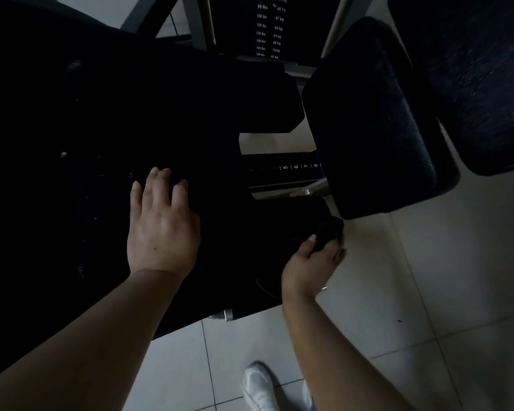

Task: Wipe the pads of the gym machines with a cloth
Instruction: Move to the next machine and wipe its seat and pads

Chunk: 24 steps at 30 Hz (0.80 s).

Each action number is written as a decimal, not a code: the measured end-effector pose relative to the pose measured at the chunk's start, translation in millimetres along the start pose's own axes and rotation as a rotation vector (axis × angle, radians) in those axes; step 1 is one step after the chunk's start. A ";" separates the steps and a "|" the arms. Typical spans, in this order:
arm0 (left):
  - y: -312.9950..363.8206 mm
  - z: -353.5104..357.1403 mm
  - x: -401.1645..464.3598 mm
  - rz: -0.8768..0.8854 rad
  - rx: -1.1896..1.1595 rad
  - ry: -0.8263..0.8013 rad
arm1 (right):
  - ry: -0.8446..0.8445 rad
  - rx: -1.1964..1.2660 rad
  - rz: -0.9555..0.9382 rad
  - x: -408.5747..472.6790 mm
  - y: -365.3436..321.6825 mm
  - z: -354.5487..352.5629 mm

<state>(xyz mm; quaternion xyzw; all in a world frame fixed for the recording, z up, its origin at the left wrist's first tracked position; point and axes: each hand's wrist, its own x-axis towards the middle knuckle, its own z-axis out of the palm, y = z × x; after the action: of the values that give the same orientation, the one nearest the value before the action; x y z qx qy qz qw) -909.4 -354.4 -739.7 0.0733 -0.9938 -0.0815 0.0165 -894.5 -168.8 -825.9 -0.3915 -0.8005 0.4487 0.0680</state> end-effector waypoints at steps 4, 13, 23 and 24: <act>-0.5 0.7 1.2 0.007 0.009 0.001 | 0.024 -0.020 -0.090 -46.5 -14.6 8.2; -2.1 1.5 3.7 -0.011 -0.059 0.018 | -0.146 -0.144 -0.368 -163.6 -33.0 25.4; -12.3 -13.6 5.5 -0.010 -0.278 -0.058 | -0.238 -0.310 -0.547 -202.9 -40.5 25.2; -14.7 -18.0 7.2 -0.019 -0.339 -0.070 | -0.241 -0.302 -0.555 -204.5 -41.8 25.9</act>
<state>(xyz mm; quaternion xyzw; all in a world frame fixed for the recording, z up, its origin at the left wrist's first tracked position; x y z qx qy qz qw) -913.6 -372.8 -724.1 0.0760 -0.9651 -0.2504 -0.0068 -790.2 -338.8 -759.3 -0.1086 -0.9362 0.3326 0.0335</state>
